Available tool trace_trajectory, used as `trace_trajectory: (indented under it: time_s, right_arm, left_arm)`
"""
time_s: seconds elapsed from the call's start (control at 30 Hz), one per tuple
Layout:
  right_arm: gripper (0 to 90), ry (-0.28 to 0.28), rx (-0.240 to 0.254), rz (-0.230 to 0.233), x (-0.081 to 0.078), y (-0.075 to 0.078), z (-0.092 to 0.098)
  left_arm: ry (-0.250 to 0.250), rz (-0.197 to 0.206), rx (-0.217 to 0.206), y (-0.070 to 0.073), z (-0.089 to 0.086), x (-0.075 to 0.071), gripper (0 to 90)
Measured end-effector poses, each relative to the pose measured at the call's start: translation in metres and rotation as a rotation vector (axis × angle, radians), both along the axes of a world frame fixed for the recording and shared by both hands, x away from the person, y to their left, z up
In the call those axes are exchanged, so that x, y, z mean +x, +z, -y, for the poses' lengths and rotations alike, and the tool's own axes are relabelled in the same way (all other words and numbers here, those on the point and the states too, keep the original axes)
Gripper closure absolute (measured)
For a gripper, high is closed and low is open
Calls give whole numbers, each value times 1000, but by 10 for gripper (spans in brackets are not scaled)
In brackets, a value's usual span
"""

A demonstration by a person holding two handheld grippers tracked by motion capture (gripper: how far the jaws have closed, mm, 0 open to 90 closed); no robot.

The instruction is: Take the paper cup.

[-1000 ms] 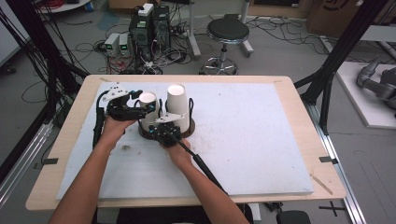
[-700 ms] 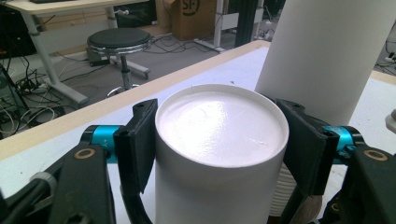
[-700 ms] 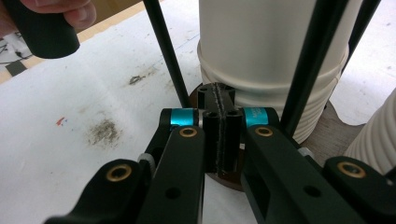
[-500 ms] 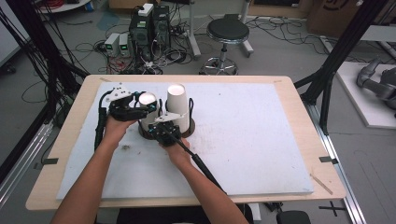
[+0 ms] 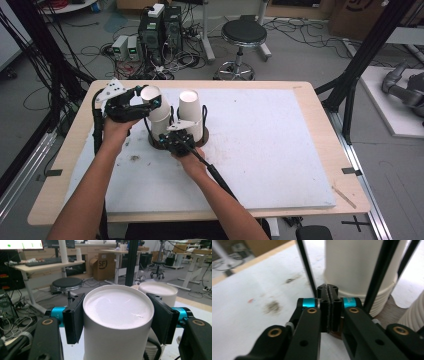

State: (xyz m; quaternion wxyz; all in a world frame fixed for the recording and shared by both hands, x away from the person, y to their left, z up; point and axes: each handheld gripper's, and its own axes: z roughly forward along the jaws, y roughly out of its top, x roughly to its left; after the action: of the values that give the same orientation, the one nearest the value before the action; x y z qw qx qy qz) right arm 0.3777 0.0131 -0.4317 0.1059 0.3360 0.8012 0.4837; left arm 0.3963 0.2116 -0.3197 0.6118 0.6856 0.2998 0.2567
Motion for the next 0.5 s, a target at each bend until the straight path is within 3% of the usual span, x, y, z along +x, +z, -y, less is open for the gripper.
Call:
trace_trajectory:
  time_s: [0.13,0.2,0.23,0.27,0.33,0.4,0.43,0.5]
  right_arm:
    - [792,90,18,5,-5,9,12]
    - [732,157,38,-24,-8,15,23]
    - [688,170,40,-26,-9,17,26]
    - [586,230,51,-43,-11,23,39]
    - [556,243,51,-46,-12,26,43]
    - [480,292,43,-14,-17,33,59]
    - [417,321,40,15,-22,39,76]
    - [394,324,40,20,-24,42,82]
  left_arm:
    - [15,-11,4,15,1,-8,352]
    - [13,-15,-8,19,1,-11,353]
    - [17,-21,-6,21,2,-13,353]
    - [19,-26,-3,23,3,-15,353]
    - [18,-34,1,25,4,-21,353]
    - [18,-39,-21,28,3,-26,354]
    - [11,-35,-30,31,2,-30,354]
    - [0,-35,-41,35,0,-36,355]
